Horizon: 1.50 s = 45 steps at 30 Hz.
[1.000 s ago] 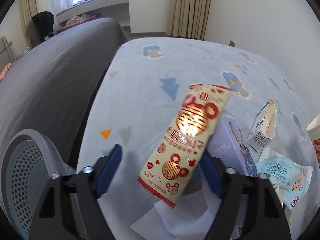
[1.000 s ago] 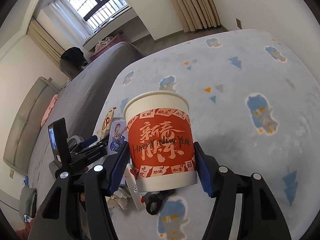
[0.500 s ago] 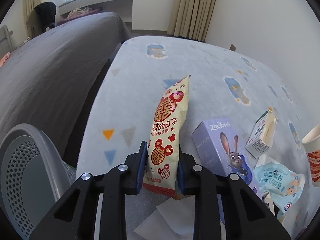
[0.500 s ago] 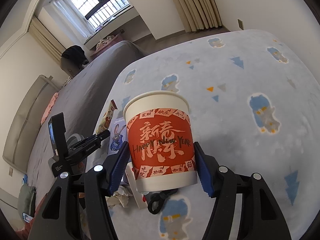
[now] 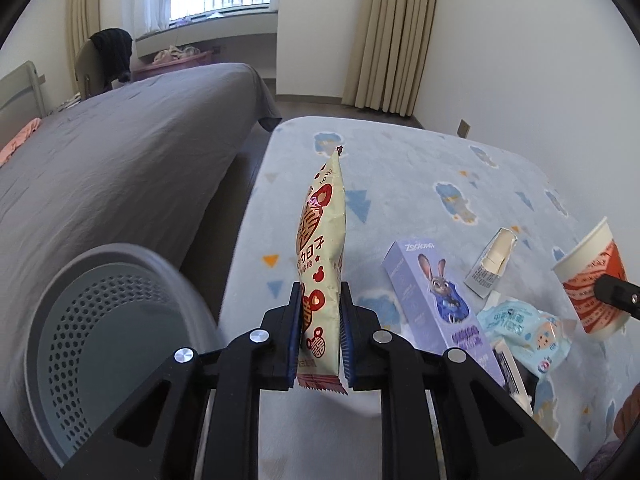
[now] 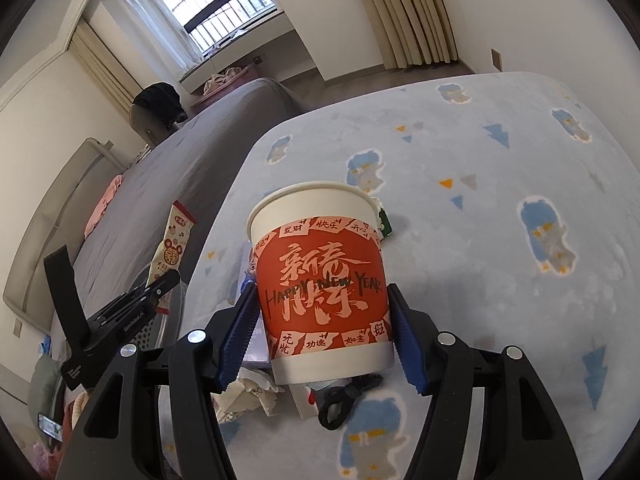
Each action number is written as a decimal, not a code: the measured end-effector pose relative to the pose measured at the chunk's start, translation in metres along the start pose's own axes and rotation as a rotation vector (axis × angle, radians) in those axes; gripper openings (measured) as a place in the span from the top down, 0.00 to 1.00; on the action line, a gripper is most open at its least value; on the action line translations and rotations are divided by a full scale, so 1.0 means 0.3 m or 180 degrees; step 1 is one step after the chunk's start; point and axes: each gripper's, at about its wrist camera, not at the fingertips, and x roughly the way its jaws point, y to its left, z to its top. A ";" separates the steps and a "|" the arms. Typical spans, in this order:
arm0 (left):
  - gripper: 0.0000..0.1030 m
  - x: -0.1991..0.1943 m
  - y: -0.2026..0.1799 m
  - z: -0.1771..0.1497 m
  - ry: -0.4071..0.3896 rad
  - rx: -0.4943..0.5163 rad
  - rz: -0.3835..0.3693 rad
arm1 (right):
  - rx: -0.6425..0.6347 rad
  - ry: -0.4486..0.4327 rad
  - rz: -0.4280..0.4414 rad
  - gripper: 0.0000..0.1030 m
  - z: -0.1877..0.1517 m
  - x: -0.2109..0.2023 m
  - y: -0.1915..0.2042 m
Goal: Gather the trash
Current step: 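Carry both items over the grey basket and open both grippers to drop them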
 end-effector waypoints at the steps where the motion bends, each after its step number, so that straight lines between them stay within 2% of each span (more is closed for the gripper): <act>1: 0.83 -0.018 0.010 -0.011 -0.0007 -0.0020 0.0014 | -0.0039 -0.0015 0.0010 0.41 -0.001 0.000 0.018; 10: 0.83 -0.201 0.141 -0.081 -0.0162 -0.0109 0.0308 | -0.0356 0.0042 0.0208 0.41 -0.022 0.066 0.217; 17: 0.83 -0.298 0.291 -0.145 -0.0141 -0.0189 0.0557 | -0.0585 0.0184 0.0495 0.41 -0.061 0.150 0.415; 30: 0.83 -0.327 0.484 -0.229 -0.0021 -0.0390 0.0844 | -0.1086 0.0370 0.0827 0.40 -0.123 0.280 0.767; 34: 0.83 -0.321 0.522 -0.246 0.0030 -0.0478 0.0883 | -0.1146 0.0474 0.0882 0.40 -0.136 0.349 0.825; 40: 0.83 -0.322 0.564 -0.246 0.0007 -0.0635 0.0978 | -0.1225 0.0585 0.0898 0.40 -0.169 0.424 0.846; 45: 0.83 -0.309 0.567 -0.248 0.0054 -0.0685 0.0941 | -0.1235 0.0601 0.0921 0.40 -0.169 0.452 0.866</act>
